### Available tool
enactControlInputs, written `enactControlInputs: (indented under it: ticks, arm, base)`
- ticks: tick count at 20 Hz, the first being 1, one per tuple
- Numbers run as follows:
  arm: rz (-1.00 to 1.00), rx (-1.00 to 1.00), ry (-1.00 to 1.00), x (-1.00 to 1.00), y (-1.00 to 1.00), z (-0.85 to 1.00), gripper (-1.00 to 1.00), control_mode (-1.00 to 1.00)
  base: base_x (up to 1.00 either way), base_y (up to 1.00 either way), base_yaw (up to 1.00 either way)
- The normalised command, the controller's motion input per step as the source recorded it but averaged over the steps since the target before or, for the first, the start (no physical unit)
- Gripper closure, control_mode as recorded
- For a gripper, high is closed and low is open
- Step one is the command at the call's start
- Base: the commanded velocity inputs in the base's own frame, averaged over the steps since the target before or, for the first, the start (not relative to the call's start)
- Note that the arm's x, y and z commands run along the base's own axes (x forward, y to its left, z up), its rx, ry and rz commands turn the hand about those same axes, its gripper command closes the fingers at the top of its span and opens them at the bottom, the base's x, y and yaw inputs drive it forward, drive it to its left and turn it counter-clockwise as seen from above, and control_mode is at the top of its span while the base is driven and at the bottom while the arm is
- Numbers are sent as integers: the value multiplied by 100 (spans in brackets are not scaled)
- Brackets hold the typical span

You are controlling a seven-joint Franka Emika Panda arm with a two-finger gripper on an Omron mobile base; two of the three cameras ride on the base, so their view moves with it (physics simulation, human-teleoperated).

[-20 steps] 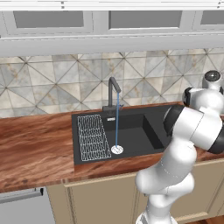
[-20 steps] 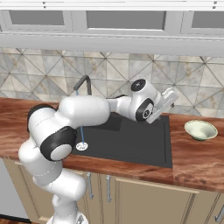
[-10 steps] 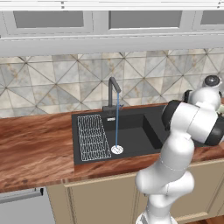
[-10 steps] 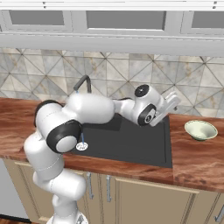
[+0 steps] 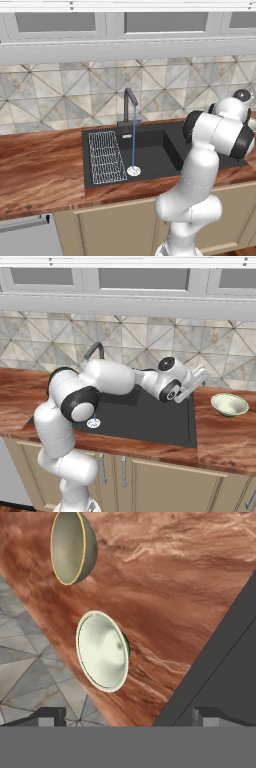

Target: Rinse each bowl for a few seconds and place them down in the sink or on the counter.

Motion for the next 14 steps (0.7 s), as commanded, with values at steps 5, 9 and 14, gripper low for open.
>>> enactControlInputs:
  ticks: [5,9,14]
  arm:
    - [0,1,0,8,-19,-18,-100,-100]
    - [0,1,1,10,-18,-17,-100,-100]
    - [-1,2,3,5,-18,-12,-100,-100]
  base:
    - [0,0,0]
    - [0,0,0]
    - [0,0,0]
